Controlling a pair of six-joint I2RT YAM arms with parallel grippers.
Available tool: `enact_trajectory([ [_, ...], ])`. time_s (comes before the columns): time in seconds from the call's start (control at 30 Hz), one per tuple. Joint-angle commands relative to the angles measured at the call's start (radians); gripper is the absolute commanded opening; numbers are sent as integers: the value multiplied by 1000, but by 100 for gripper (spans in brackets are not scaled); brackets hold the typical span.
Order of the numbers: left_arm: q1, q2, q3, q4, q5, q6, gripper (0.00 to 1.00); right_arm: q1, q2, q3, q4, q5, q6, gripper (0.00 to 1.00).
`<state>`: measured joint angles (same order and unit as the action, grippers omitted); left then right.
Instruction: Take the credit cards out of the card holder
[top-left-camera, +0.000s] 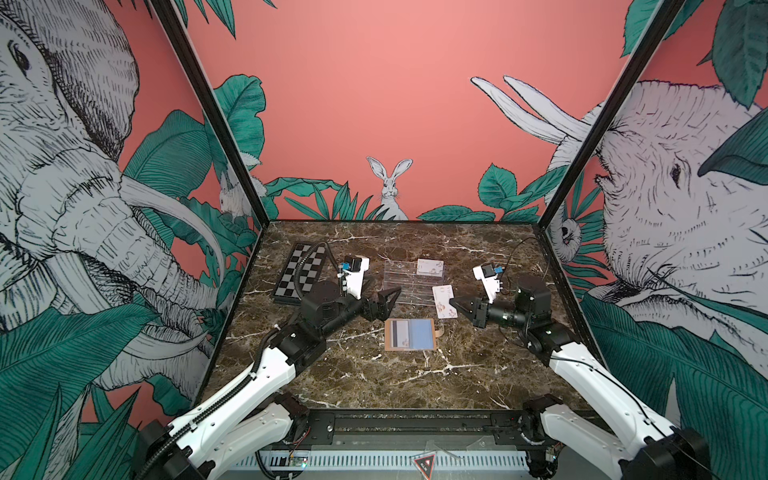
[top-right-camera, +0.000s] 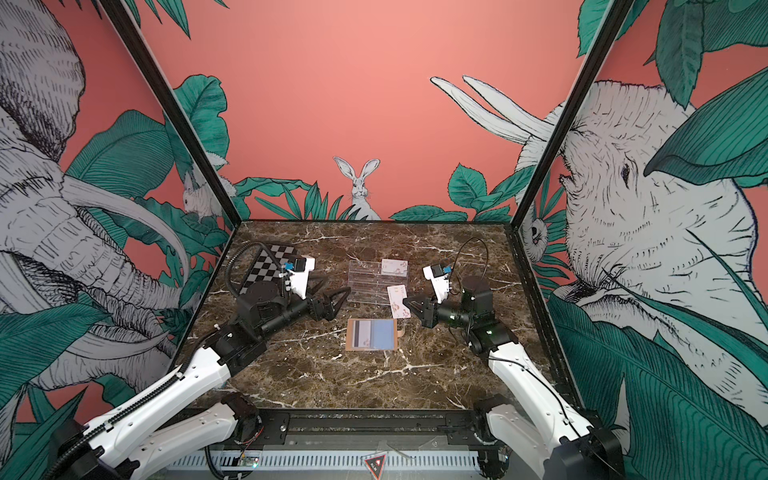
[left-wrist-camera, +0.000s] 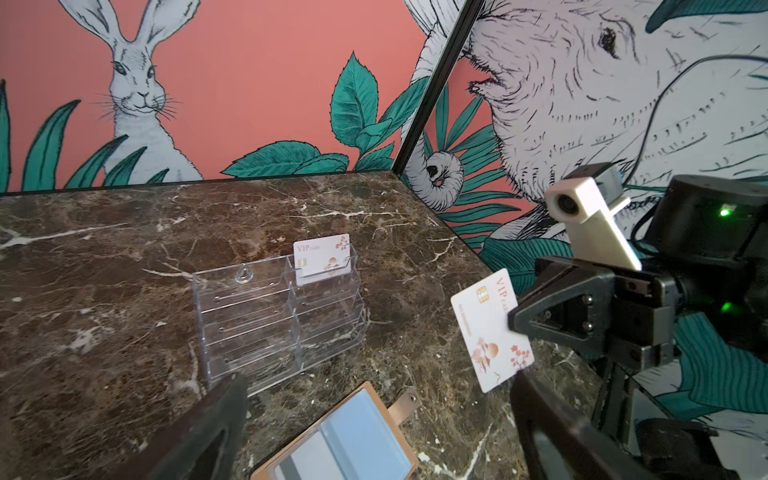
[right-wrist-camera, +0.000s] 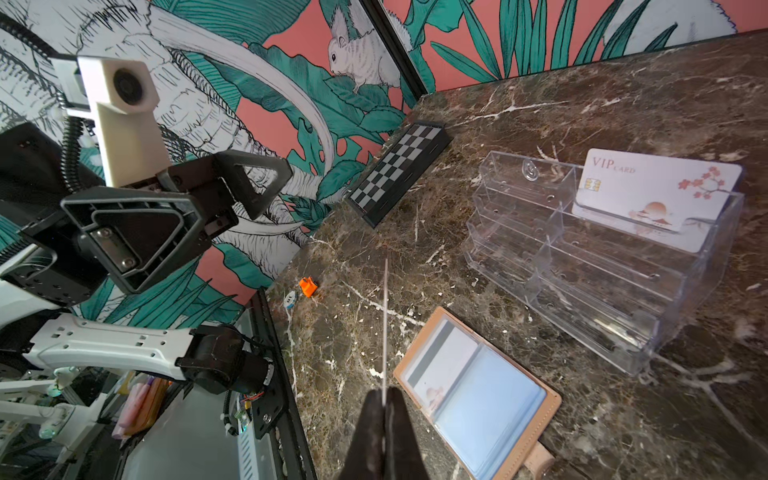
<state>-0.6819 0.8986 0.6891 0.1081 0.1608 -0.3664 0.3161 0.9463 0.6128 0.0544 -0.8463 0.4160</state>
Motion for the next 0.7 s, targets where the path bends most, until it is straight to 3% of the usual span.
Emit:
enact_trajectory([
  [0.0, 5, -44, 20, -88, -39, 90, 99, 3, -20, 24, 5, 16, -71, 0],
  [0.13, 5, -77, 4, -107, -32, 115, 99, 4, -23, 32, -33, 30, -129, 0],
  [0.67, 5, -213, 2, -226, -53, 223, 99, 33, 12, 216, -361, 141, -554, 0],
])
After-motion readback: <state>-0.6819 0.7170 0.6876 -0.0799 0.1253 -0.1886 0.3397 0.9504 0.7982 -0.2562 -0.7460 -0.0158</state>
